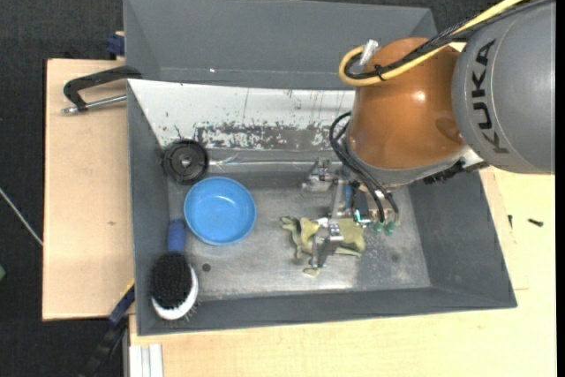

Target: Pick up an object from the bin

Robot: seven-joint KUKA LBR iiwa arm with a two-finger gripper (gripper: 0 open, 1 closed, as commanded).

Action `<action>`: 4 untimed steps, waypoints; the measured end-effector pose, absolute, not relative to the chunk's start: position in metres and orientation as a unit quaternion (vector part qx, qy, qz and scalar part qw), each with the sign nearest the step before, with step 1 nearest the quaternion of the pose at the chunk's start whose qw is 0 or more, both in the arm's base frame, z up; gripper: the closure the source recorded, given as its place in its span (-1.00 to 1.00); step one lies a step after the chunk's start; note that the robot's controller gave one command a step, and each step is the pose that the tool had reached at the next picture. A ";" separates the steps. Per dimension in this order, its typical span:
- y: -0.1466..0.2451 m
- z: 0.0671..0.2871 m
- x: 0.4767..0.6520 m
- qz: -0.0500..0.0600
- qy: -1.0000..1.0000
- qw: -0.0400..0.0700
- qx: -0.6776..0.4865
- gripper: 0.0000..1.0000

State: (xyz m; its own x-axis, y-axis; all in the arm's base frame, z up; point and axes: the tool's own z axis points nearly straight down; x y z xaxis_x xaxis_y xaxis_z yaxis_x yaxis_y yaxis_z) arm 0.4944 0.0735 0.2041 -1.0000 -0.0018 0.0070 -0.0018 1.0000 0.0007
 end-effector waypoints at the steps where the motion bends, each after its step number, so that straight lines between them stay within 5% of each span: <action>1: 0.009 0.071 0.543 -0.001 -0.997 -0.002 0.079 -1.00; 2: 0.011 0.074 0.545 -0.001 -0.997 -0.007 0.079 1.00; 3: -0.005 0.195 0.545 0.000 -0.996 -0.007 0.089 1.00; 4: -0.026 0.155 0.559 0.000 -0.990 0.000 0.140 1.00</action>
Offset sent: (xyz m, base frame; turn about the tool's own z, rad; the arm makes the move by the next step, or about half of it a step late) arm 0.0462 -0.0641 -0.1341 -0.1583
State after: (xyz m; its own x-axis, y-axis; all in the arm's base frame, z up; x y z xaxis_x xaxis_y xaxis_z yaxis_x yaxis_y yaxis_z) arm 0.5590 -0.0255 0.1547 -0.9607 -0.2774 0.0006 -0.2774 0.9607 0.0004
